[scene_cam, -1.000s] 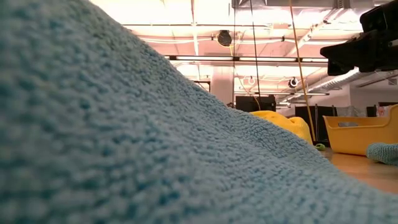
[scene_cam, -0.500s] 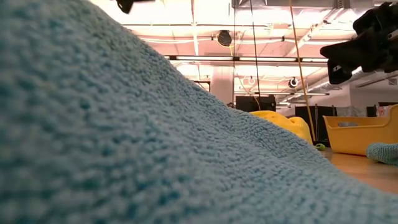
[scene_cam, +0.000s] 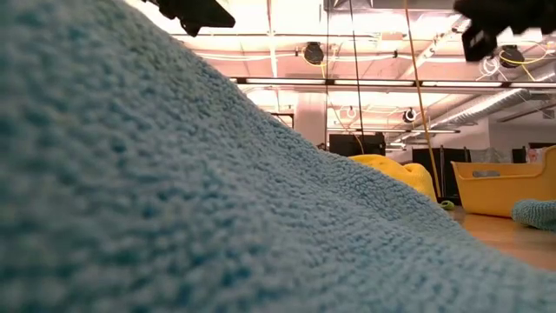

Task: Sort microfiber towel by color & place in baskets
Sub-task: Roll upper left yellow towel

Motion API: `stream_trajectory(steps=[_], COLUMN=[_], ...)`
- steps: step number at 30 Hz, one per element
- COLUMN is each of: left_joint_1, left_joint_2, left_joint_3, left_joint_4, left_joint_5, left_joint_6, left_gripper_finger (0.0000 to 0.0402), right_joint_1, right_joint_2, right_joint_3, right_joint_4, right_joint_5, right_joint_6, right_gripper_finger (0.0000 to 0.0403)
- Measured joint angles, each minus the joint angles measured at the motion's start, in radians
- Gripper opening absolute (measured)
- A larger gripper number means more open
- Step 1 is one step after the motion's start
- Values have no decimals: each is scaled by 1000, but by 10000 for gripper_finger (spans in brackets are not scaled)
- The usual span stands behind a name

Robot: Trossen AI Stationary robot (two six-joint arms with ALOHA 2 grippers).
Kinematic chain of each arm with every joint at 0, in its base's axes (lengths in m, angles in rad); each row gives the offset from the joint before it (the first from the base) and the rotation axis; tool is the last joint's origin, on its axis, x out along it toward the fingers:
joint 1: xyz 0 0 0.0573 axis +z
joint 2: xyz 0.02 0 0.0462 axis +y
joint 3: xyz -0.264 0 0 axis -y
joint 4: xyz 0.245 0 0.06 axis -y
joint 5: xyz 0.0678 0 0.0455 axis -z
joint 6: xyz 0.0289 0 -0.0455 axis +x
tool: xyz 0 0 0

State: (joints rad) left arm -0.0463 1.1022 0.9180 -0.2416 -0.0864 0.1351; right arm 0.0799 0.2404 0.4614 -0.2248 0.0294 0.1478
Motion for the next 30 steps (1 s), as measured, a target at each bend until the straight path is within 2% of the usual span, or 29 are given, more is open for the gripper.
stream_trajectory(steps=[7,11,17,30], left_joint_1=[-2,-2,-20,-51], left_joint_2=[0,2,30,99], left_joint_3=[0,0,-32,-43], left_joint_4=[4,6,56,51], left_joint_5=[0,0,0,0], left_joint_6=[-65,-78,-79,-78], left_gripper_finger=[20,20,20,20], right_joint_1=[0,0,0,0], right_joint_2=[292,429,587,925], right_joint_3=[322,416,435,435], right_joint_4=[-167,-185,-194,-199], right_joint_5=[0,0,0,0], right_joint_6=[-13,-36,-29,163], right_gripper_finger=[0,0,0,0])
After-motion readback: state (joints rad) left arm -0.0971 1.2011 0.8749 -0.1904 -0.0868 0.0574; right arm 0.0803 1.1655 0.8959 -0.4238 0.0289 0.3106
